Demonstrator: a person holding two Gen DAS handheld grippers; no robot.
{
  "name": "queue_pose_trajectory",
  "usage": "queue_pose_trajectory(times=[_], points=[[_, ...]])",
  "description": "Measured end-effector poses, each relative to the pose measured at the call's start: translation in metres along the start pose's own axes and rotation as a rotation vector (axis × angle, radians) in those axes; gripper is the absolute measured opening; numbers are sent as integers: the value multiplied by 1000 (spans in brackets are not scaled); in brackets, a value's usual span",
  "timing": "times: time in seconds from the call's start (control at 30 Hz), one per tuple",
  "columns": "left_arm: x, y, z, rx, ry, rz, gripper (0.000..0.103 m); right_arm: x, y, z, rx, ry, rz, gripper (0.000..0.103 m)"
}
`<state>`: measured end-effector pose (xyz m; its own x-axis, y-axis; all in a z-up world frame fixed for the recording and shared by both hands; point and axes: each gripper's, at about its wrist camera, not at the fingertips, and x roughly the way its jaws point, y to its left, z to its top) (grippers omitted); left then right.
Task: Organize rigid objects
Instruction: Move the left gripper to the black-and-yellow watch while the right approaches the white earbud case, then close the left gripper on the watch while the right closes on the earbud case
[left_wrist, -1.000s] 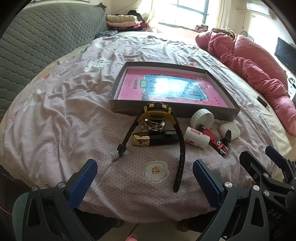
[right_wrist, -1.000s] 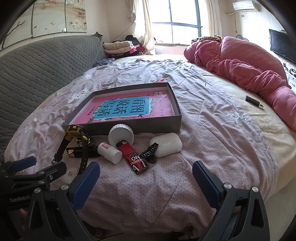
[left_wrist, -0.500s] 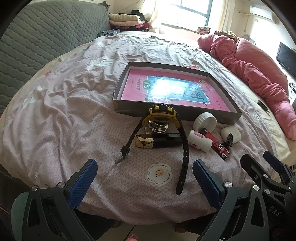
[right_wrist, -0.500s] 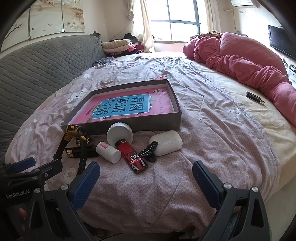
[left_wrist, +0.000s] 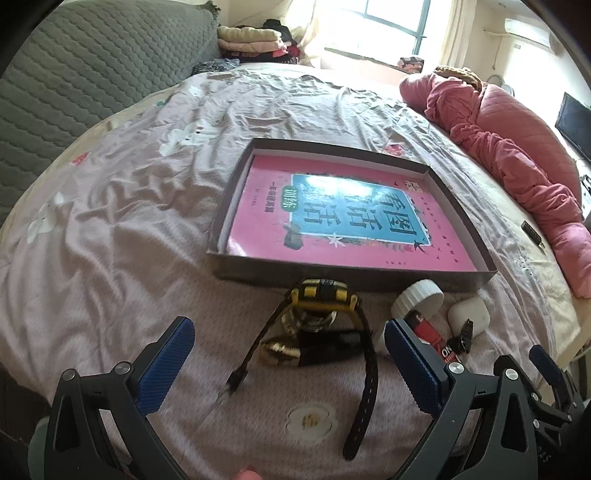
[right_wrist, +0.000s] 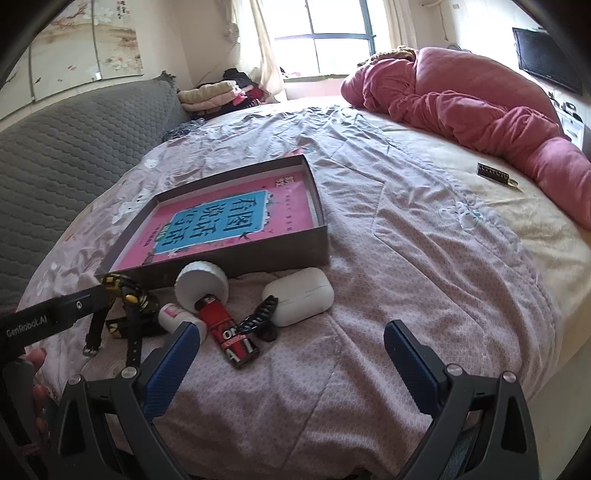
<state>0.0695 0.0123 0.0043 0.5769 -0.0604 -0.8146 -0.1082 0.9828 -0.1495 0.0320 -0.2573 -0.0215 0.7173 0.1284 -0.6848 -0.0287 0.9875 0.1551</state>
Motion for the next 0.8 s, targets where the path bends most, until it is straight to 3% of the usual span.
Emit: queue_pose_trajectory(times=[0.27,0.4,0.8], points=[[21,-10,10,55,-1,50,103,19,-4,6,9,21,-4,100],[35,-7,10,52,57,61,103,26,-7,7,15,31,-9,100],[42,2,11,21,34,18,102,55,-31,17,17,85,-120,100]])
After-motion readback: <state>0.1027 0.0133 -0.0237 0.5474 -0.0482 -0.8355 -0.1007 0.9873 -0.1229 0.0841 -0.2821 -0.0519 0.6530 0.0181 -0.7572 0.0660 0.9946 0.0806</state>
